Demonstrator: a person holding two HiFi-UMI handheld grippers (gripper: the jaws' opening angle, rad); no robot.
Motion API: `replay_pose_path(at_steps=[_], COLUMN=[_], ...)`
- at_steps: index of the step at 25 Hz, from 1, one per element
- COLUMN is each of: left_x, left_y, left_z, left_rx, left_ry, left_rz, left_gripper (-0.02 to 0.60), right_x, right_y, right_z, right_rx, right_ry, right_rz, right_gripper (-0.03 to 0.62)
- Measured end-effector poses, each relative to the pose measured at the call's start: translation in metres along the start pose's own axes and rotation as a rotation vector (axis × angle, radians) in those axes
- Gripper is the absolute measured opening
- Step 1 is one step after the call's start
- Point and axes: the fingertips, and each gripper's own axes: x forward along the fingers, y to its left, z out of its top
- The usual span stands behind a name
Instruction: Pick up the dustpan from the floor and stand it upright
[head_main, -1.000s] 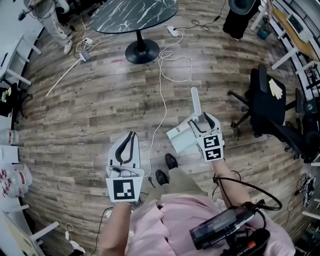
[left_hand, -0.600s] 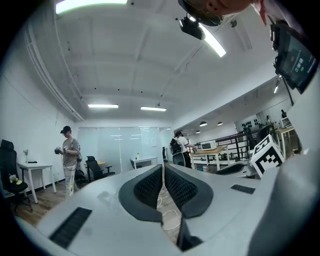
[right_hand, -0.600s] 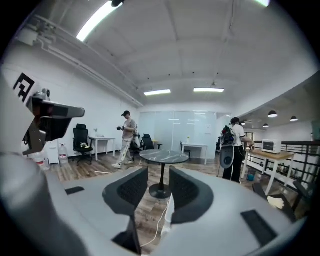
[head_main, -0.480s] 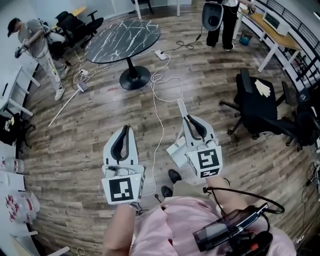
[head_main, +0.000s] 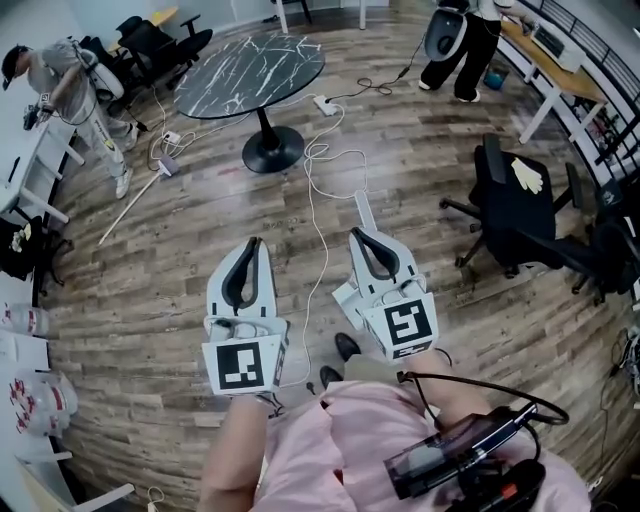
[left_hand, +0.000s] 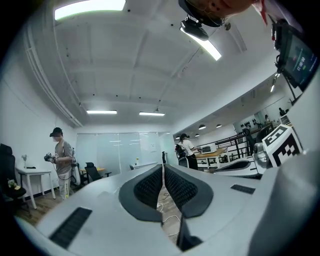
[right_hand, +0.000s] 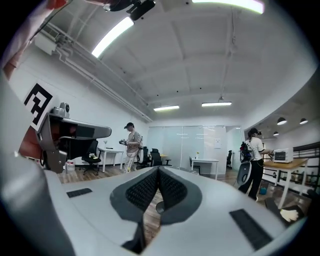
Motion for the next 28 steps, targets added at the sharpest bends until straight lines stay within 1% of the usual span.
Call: replay_pose_path(at_steps=[5, 17, 22, 28], left_x=[0.002, 0.0, -0.002, -0.006], left_y=[-0.006, -0.013, -0.016, -0.012], left_z=[0.003, 0.003, 0.002, 0.005], left_rx=[0.024, 0.027, 0.031, 0.035], left_ry=[-0.013, -0.005, -0.003, -0.008], left_rz=[-0.004, 0.004, -0.002, 0.0], left_gripper=[0.023, 0.022, 0.023, 0.022], right_x=[-0.001, -0.005, -0.008, -0.009], right_y=[-0.005, -0.005, -0.004, 0.003], right_z=[0.002, 0.016, 0.013, 0.015], right_rx=[-0.001, -0.012, -0.01, -0.015], right_ry=[-0.009, -0.027, -0.025, -0.046], right_rz=[0.022, 0.022, 0.027, 0.04], right_gripper=[0.0, 0.0, 0.0, 0.0])
